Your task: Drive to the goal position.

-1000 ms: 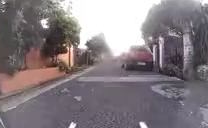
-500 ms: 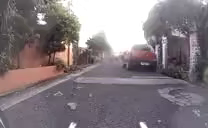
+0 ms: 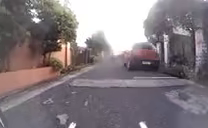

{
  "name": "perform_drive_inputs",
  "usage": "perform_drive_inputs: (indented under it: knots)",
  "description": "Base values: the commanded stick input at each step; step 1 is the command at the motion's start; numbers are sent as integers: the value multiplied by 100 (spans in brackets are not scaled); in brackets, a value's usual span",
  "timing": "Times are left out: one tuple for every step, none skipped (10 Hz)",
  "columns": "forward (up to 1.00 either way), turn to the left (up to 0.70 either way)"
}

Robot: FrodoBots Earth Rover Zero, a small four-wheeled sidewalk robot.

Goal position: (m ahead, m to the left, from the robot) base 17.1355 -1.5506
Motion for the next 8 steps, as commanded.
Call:
perform_drive_inputs:
  knots:
    - [70, 0]
    - [70, 0]
    - [70, 0]
    - [70, 0]
    - [70, 0]
    - [70, 0]
    - [70, 0]
    - [70, 0]
